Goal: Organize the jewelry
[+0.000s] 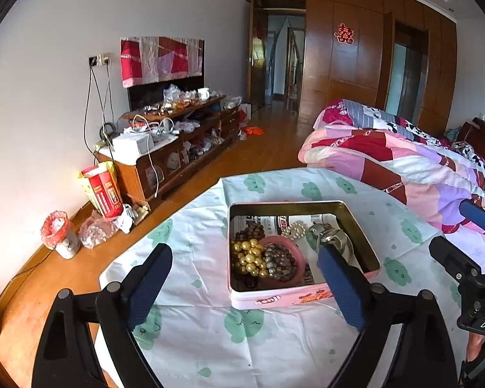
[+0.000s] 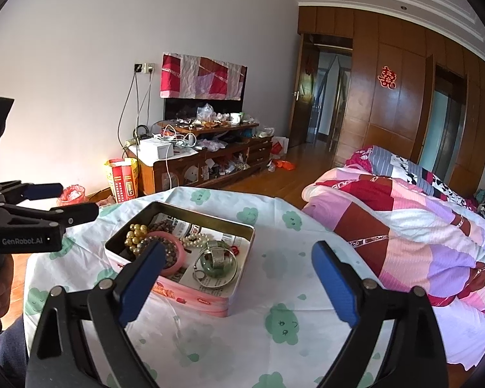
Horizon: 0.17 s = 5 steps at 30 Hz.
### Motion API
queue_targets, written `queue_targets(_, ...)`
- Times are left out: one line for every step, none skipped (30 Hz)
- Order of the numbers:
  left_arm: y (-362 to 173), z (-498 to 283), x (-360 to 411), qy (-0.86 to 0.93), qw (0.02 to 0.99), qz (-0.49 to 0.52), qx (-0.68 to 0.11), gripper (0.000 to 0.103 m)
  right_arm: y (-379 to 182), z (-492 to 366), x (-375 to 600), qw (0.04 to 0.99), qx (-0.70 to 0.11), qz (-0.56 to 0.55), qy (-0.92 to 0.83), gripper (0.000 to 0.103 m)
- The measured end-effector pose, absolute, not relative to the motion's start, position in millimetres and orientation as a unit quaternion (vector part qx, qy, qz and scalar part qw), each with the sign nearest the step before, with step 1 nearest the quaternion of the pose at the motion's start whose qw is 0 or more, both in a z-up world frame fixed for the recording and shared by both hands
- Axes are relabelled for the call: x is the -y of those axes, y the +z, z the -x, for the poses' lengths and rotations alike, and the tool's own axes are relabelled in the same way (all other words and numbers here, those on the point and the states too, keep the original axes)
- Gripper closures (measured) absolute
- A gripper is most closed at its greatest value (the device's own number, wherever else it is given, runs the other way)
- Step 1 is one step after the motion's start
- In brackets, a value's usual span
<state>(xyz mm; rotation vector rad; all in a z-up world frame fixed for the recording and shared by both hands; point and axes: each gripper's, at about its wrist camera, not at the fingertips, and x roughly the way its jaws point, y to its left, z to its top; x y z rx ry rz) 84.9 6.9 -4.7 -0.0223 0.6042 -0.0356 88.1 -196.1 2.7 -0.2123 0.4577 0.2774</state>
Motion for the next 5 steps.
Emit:
queue_targets(-5.0, -83.9, -7.5, -0.016, 0.955, 0.01, -0.295, 0.011, 2.7, -88.0, 196.3, 0.959, -0.226, 0.105, 0.137, 0.009)
queue_targets(-5.4, -83.9, -7.8, -0.016, 0.956, 0.009, -0.294, 0.011, 2.2, -88.3, 196.6, 0.958, -0.227, 0.105, 0.137, 0.009)
queue_targets(-6.1, -83.6, -8.3, -0.015, 0.956, 0.008, -0.293, 0.011, 1.8, -88.9, 196.9, 0.958, -0.229, 0.106, 0.138, 0.009)
queue_targets(-6.7, -83.2, -8.7, -0.016, 0.956, 0.008, -0.293, 0.011, 1.3, -89.6, 197.4, 0.958, -0.23, 0.107, 0.136, 0.009)
queue_targets(-6.6, -83.5, -8.6, -0.018, 0.956, 0.008, -0.294, 0.011, 0.1, -90.0, 198.3, 0.957, -0.232, 0.108, 0.135, 0.009)
